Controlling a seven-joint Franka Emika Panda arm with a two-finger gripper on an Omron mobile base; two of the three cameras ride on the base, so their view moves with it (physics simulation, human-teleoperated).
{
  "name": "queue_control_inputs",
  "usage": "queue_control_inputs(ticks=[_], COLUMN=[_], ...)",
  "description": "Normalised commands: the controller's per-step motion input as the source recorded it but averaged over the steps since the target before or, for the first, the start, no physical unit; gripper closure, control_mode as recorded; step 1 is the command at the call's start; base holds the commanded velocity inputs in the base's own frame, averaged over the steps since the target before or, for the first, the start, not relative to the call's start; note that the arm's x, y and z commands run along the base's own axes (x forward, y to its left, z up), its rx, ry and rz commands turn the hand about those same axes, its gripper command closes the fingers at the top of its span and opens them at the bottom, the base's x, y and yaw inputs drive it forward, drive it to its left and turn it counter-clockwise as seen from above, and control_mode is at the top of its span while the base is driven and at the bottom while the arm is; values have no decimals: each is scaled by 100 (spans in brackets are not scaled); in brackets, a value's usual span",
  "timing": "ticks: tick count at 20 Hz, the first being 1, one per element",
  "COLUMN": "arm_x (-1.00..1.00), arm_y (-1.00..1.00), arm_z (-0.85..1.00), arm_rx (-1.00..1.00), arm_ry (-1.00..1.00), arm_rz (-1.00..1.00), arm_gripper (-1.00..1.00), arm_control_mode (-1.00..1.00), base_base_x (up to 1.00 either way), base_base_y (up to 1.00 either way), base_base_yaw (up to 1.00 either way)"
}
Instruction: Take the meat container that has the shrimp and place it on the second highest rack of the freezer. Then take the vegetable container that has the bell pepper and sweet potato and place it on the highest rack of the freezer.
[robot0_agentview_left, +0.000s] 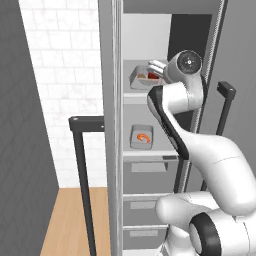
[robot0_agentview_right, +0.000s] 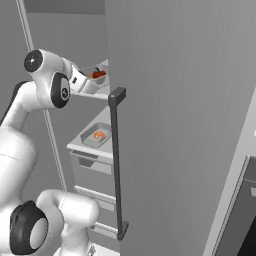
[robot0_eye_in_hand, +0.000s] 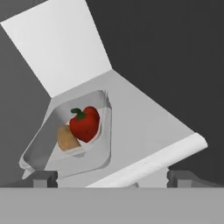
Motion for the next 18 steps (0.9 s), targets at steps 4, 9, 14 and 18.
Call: queue_control_inputs(ticks=[4, 9, 14, 18], arm_x=[-93, -100, -79, -49], arm_y=[1, 0, 0, -2], arm_z=[44, 10, -43, -81], arm_rx=[0, 0, -2, -5], arm_ry=[-6, 3, 13, 18], arm_rz=[0, 4, 6, 9], arm_gripper=[-100, -100, -100, -100], arm_control_mode=[-100, -100, -100, -100], base_base_x=[0, 0, 0, 0], base_base_y=[0, 0, 0, 0], base_base_yaw=[0, 0, 0, 0])
